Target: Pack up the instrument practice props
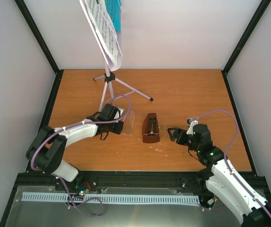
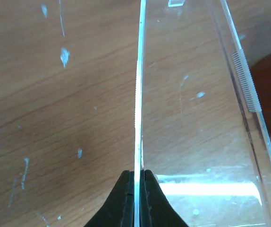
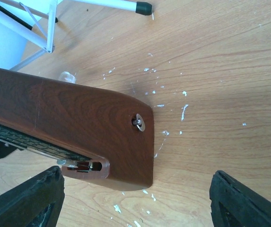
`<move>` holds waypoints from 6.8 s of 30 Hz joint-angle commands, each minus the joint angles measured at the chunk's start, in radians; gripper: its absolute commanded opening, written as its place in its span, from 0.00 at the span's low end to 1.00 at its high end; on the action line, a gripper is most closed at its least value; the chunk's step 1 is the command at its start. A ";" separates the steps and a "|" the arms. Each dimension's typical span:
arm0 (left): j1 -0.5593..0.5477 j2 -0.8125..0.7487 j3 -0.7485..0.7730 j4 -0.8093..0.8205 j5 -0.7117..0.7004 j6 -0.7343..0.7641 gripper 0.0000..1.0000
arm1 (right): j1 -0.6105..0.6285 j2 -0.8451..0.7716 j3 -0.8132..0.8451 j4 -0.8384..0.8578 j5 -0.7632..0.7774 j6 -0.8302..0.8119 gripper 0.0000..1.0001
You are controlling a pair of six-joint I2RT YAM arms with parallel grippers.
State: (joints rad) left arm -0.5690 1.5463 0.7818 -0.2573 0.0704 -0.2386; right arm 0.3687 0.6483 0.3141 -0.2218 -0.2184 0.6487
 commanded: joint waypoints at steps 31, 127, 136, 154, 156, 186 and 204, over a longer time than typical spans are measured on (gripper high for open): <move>0.012 -0.561 -0.045 0.438 0.759 -0.358 0.00 | 0.018 0.101 0.396 0.505 -0.570 0.280 1.00; -0.099 -0.402 -0.326 0.619 0.596 -0.382 0.95 | 0.297 -0.047 0.262 -0.077 0.037 -0.288 0.54; -0.124 -0.262 -0.329 0.714 0.643 -0.351 0.94 | 0.297 -0.038 0.214 -0.091 0.130 -0.274 0.54; -0.267 0.039 -0.244 0.977 0.683 -0.351 0.92 | 0.297 -0.105 0.193 -0.168 0.237 -0.198 0.55; -0.274 0.057 -0.234 0.990 0.679 -0.353 0.92 | 0.297 -0.114 0.187 -0.167 0.243 -0.200 0.55; -0.282 0.139 -0.146 0.944 0.564 -0.337 0.95 | 0.296 -0.166 0.150 -0.119 0.301 -0.250 0.57; 0.075 -0.317 0.138 0.180 0.674 -0.126 0.99 | 0.297 -0.123 -0.056 0.416 0.209 -0.518 0.55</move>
State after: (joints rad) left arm -0.6048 1.2682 0.7532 0.2024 0.6472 -0.5076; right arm 0.6575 0.5068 0.2924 -0.0280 0.0116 0.2329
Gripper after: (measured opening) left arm 0.994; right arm 0.558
